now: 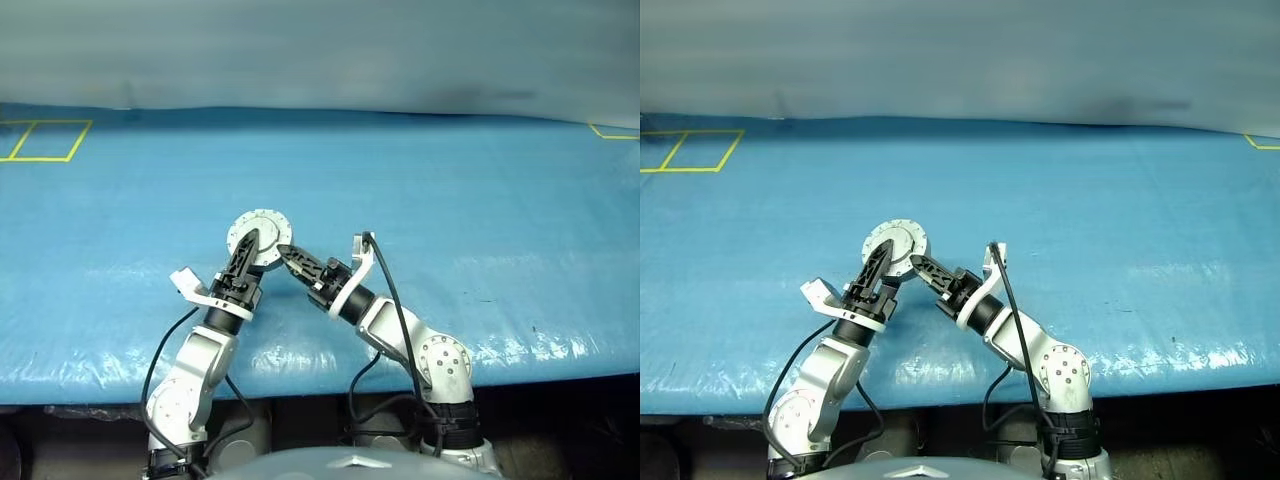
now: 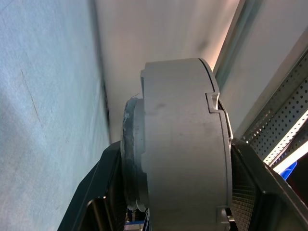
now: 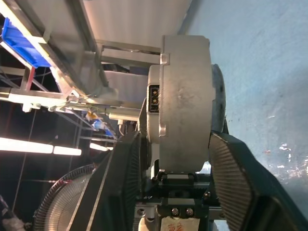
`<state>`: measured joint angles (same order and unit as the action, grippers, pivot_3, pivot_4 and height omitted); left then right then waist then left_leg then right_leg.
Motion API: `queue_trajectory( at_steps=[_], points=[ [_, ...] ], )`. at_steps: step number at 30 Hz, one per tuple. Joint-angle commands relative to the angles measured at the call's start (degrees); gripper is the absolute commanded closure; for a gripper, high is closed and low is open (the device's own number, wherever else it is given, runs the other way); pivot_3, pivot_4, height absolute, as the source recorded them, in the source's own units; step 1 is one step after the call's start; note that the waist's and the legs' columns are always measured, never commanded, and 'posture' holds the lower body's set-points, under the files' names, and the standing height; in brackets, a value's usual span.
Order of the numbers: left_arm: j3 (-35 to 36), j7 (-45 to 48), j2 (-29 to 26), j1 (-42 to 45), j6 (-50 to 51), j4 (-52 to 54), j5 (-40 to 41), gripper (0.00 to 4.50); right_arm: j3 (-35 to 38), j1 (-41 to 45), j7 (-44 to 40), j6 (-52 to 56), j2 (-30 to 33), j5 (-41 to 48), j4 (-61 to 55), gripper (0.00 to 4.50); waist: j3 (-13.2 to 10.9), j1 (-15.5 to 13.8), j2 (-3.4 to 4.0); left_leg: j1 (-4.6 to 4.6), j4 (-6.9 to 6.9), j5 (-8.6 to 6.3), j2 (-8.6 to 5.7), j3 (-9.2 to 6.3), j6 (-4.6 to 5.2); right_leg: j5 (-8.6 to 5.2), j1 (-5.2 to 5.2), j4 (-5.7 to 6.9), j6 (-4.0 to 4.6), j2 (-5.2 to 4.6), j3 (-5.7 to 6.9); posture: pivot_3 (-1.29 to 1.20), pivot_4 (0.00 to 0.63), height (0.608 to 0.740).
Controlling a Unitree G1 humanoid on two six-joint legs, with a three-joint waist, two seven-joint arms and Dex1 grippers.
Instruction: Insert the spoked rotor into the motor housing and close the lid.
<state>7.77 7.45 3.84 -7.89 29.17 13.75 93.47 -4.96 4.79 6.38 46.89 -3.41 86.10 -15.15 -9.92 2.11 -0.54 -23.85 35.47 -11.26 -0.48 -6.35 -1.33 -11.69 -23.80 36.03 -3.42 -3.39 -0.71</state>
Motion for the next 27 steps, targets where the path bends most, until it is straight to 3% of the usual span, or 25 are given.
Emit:
queue_trajectory(
  at_steps=[1, 4, 8, 10, 15, 20, 27],
  points=[
    [0.13, -0.27, 2.88, 1.30, -0.46, 1.38, 0.93, 2.09, -0.18, -0.48, -4.27, 0.40, 1.11, 0.46, -4.52, 1.03, 0.00, -0.05, 0.00, 0.00, 0.01, 0.00, -0.01, 0.00, 0.00, 0.00, 0.01, 0.00, 0.00, 0.00, 0.00, 0.00, 0.150, 0.740],
    [0.21, -1.15, 2.29, 2.18, -0.39, 0.99, 0.65, 2.09, -0.89, -2.14, -8.62, -0.38, 4.56, -4.90, -6.51, 0.02, 0.00, -0.11, -0.01, 0.00, 0.03, 0.00, -0.01, 0.00, 0.00, 0.00, 0.02, -0.01, 0.00, -0.01, 0.00, 0.00, 0.150, 0.740],
    [0.88, -2.82, 1.09, 4.18, -0.28, -0.19, -0.24, 2.09, -4.37, -5.53, -16.17, -4.93, 12.01, -20.23, -9.94, 0.00, 0.00, -0.37, -0.01, -0.02, 0.05, 0.00, -0.04, -0.01, 0.00, 0.00, 0.03, -0.01, -0.01, -0.01, 0.01, 0.00, 0.150, 0.740],
    [1.46, -3.48, 0.06, 5.99, -0.33, -0.84, -1.61, 2.09, -8.57, -7.32, -19.04, -11.30, 16.74, -33.41, -10.83, 0.00, 0.00, -0.52, -0.02, -0.02, 0.08, 0.00, -0.04, 0.00, 0.00, 0.00, 0.04, -0.02, -0.01, -0.01, 0.01, 0.00, 0.150, 0.740],
    [4.92, -5.41, -2.13, 13.48, -1.49, -6.34, -5.38, 2.09, -15.48, -10.72, -18.96, -28.35, 21.31, -60.04, -7.78, 0.00, 0.01, -0.68, -0.03, 0.06, 0.11, 0.01, -0.03, 0.01, -0.02, 0.00, 0.07, 0.02, -0.02, 0.02, 0.02, 0.00, 0.150, 0.740],
    [9.12, -4.29, -4.33, 22.80, -2.50, -16.27, -9.54, 2.09, -15.42, -13.10, -17.08, -40.65, 19.25, -72.81, -2.47, 0.00, -0.02, -0.93, -0.11, 0.03, 0.11, 0.01, -0.05, 0.03, -0.02, 0.03, 0.09, -0.01, -0.07, 0.01, -0.01, 0.00, 0.150, 0.740],
    [15.40, -0.73, -9.43, 40.41, -6.24, -39.51, -18.74, 2.09, -12.89, -14.24, -17.12, -44.85, 16.32, -77.66, 1.39, 0.00, -0.13, -1.25, -0.31, 0.02, 0.19, 0.01, -0.07, 0.00, -0.02, 0.08, 0.14, 0.00, -0.14, 0.06, -0.01, 0.00, 0.150, 0.740]
  ],
)
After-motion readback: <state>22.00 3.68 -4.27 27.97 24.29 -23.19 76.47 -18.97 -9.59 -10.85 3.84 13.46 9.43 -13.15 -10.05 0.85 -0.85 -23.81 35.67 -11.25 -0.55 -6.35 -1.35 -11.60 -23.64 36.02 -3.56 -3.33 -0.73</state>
